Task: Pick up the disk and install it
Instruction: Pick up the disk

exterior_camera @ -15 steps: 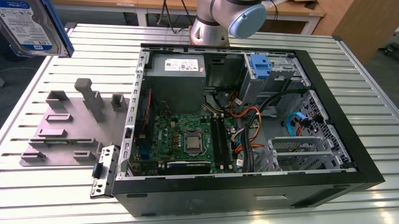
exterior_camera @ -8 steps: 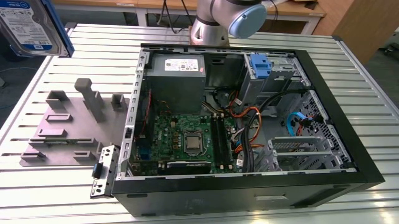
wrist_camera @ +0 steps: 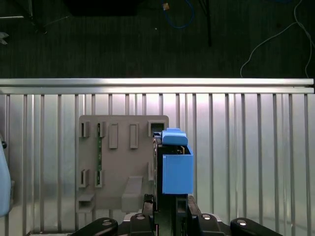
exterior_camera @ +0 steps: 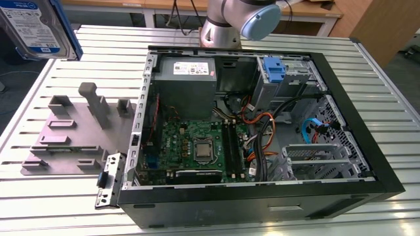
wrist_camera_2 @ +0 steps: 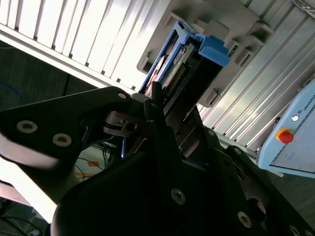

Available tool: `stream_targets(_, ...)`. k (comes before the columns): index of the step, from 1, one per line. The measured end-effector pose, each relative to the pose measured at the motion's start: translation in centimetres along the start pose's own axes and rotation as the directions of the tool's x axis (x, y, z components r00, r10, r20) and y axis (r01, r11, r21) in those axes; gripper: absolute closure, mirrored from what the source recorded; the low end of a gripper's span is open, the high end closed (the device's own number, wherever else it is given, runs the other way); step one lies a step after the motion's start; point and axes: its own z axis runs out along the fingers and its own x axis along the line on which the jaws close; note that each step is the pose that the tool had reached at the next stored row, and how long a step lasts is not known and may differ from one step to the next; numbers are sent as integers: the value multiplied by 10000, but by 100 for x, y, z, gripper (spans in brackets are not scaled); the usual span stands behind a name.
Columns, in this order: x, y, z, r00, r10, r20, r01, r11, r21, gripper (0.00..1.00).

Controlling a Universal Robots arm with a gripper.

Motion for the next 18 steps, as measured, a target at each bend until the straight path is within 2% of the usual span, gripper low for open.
stream_targets(7,-2,-70,0,10000,0,0,0,10000,0,65)
stream_targets(14,-2,-75,-4,10000,0,0,0,10000,0,65)
stream_targets(18,-3,-74,-34,10000,0,1,0,10000,1,65)
